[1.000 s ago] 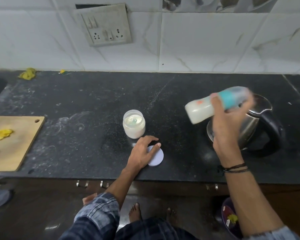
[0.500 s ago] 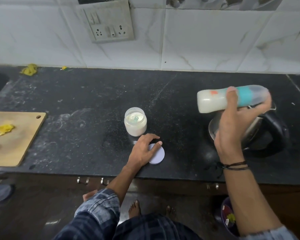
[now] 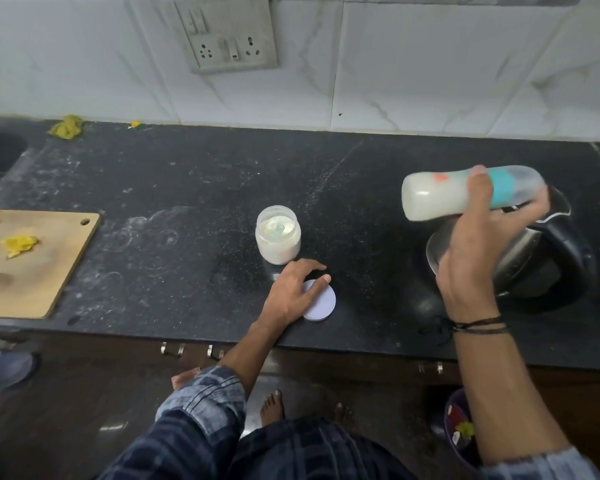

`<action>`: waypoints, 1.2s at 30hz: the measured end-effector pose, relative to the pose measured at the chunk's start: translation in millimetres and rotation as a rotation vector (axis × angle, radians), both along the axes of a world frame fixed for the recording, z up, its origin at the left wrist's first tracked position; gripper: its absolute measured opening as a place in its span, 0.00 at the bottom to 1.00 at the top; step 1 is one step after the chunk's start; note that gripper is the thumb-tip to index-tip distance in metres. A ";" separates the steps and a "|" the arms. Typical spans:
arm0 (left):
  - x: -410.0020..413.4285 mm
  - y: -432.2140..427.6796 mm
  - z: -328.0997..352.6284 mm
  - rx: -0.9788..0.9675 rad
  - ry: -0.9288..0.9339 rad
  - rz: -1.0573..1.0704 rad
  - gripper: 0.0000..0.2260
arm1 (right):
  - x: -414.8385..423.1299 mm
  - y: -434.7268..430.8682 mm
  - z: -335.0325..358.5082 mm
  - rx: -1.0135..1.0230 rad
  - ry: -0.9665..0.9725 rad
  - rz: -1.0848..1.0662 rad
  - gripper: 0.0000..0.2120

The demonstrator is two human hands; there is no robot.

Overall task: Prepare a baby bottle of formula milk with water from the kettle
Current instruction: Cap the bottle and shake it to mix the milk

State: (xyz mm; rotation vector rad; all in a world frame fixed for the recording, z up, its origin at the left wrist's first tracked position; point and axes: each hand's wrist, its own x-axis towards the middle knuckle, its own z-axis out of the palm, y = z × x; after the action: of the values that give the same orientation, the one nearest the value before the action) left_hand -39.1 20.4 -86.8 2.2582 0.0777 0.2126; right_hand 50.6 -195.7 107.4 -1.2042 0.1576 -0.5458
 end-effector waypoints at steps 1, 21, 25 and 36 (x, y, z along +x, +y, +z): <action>-0.3 -0.2 -0.5 0.001 0.003 0.004 0.15 | -1.1 3.1 2.2 -0.026 0.011 0.007 0.38; -0.5 0.9 -2.1 -0.005 -0.007 -0.010 0.16 | -7.3 -5.8 0.7 -0.123 0.083 0.221 0.32; -0.3 0.0 -2.2 0.009 0.000 0.004 0.16 | -9.6 -2.5 6.2 -0.020 0.087 0.143 0.35; -0.8 1.0 -3.1 0.003 -0.010 -0.010 0.14 | -10.4 -18.9 15.7 -0.125 0.038 0.167 0.31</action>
State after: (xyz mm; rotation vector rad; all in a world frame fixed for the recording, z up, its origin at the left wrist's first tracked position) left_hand -39.9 21.4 -89.9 2.2597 0.0611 0.2183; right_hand 40.2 -214.5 123.1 -1.3365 0.0550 -0.3911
